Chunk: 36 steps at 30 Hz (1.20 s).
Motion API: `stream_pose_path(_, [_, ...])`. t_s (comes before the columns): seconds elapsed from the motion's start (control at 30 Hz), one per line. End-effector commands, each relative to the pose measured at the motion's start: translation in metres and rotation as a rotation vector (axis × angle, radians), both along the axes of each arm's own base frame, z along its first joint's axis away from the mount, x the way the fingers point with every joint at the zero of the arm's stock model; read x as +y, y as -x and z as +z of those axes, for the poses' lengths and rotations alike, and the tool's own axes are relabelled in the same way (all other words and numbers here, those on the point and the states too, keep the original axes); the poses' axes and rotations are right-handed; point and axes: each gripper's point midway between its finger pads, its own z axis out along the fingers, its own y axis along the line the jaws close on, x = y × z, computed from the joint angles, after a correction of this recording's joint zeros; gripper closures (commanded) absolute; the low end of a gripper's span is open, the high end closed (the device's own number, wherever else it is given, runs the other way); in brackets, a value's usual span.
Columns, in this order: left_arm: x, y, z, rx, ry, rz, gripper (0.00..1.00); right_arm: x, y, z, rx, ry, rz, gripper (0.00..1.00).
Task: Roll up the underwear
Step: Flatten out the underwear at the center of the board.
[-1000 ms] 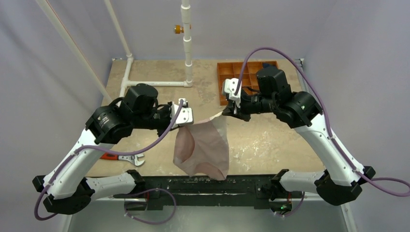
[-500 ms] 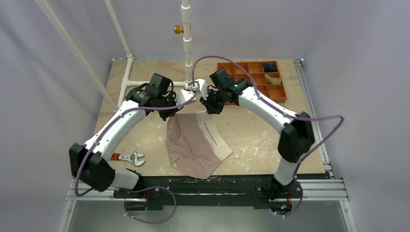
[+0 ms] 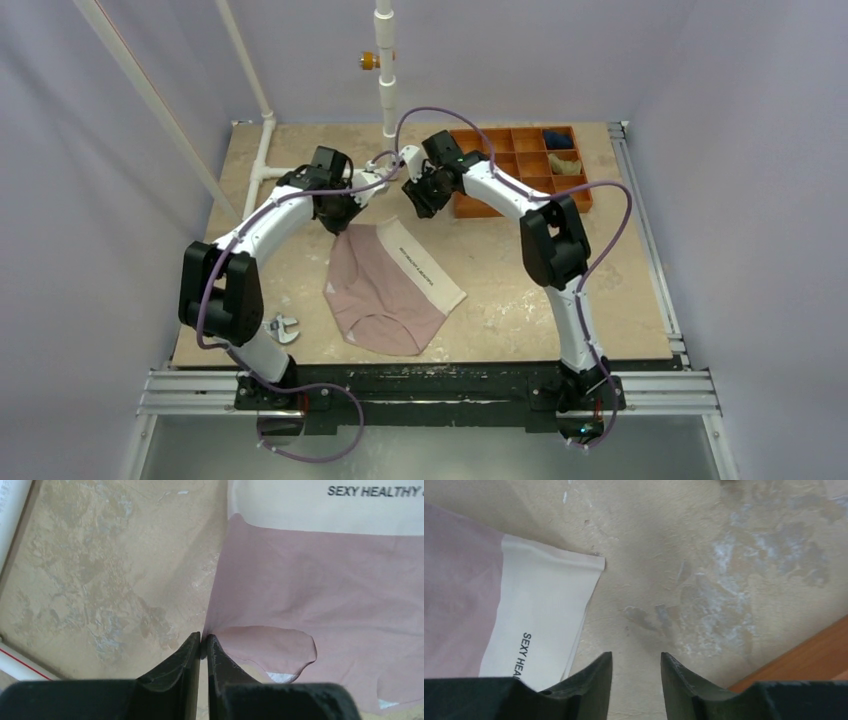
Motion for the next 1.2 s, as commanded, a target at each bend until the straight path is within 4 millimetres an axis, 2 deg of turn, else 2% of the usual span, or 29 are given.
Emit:
stream_pose_path(0.0, [0.013, -0.025, 0.009, -0.087, -0.042, 0.155, 0.78, -0.002, -0.018, 0.068, -0.137, -0.124, -0.06, 0.53])
stream_pose_path(0.03, [0.02, -0.027, 0.009, -0.096, -0.07, 0.187, 0.68, -0.005, -0.014, 0.072, -0.132, -0.133, -0.057, 0.49])
stream_pose_path(0.07, [0.027, -0.028, 0.008, -0.102, -0.1, 0.217, 0.46, -0.007, -0.006, 0.075, -0.123, -0.143, -0.044, 0.46])
stream_pose_path(0.1, [0.034, -0.028, 0.008, -0.107, -0.123, 0.245, 0.32, -0.01, 0.003, 0.077, -0.114, -0.146, -0.017, 0.43])
stream_pose_path(0.23, [0.054, -0.024, 0.017, -0.11, -0.113, 0.337, 0.17, -0.024, 0.046, 0.069, -0.051, -0.136, 0.06, 0.37])
stream_pose_path(0.37, [0.062, -0.016, 0.035, -0.12, -0.026, 0.38, 0.13, -0.029, 0.09, 0.056, 0.027, -0.143, 0.151, 0.36])
stream_pose_path(0.47, [0.05, 0.002, 0.046, -0.106, 0.078, 0.331, 0.12, -0.027, 0.115, 0.049, 0.043, -0.136, 0.22, 0.36])
stream_pose_path(0.57, [0.027, 0.032, 0.047, -0.05, 0.192, 0.207, 0.12, -0.016, 0.13, 0.044, 0.063, -0.138, 0.275, 0.35])
stream_pose_path(0.67, [0.014, 0.066, 0.042, 0.022, 0.248, 0.089, 0.12, 0.003, 0.137, 0.044, 0.112, -0.178, 0.332, 0.35])
stream_pose_path(0.8, [0.011, 0.107, 0.032, 0.086, 0.265, -0.062, 0.12, 0.031, 0.134, 0.045, 0.18, -0.26, 0.378, 0.34])
stream_pose_path(0.93, [0.011, 0.141, 0.017, 0.125, 0.257, -0.21, 0.12, 0.06, 0.118, 0.044, 0.225, -0.336, 0.396, 0.34])
stream_pose_path(1.03, [0.012, 0.152, 0.01, 0.147, 0.25, -0.261, 0.12, 0.078, 0.108, 0.038, 0.26, -0.381, 0.4, 0.34])
stream_pose_path(1.17, [0.012, 0.156, 0.002, 0.189, 0.235, -0.292, 0.12, 0.094, 0.096, 0.023, 0.313, -0.412, 0.382, 0.33])
